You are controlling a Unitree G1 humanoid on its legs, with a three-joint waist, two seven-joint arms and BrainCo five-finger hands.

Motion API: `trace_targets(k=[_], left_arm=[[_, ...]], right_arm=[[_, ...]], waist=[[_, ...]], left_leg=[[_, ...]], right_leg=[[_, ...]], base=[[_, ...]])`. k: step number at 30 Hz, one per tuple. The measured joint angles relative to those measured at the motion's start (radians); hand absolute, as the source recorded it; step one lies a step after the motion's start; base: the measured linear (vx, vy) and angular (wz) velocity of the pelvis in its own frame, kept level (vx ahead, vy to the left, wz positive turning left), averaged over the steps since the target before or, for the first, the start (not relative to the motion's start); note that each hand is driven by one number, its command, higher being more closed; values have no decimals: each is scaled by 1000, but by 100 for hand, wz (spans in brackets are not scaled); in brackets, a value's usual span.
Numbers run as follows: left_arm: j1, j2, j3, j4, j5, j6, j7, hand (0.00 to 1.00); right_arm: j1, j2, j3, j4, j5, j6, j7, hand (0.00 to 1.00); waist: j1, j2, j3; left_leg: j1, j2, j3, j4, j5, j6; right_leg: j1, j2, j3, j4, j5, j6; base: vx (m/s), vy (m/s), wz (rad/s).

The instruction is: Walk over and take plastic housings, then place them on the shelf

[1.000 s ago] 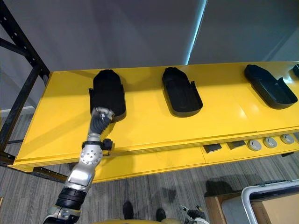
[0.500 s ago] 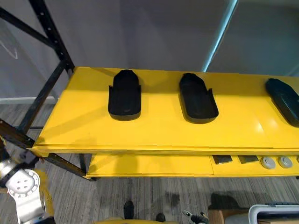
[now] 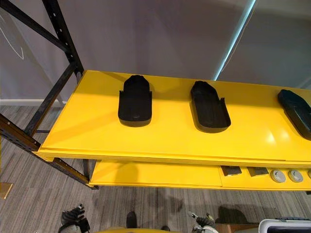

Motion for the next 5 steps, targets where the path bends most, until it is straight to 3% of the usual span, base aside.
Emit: trace_targets(k=[5], left_arm=[[-42,12,-45,55,7,-2,-36,0]], right_arm=[[-51,-21,0,0,-2,-5,0,0]], waist=[[-18,23,24]], left_leg=[[14,-1,20,0,-5,0]], right_leg=[[6,-2,21,-2,-4,3]], base=[[38,0,-11]])
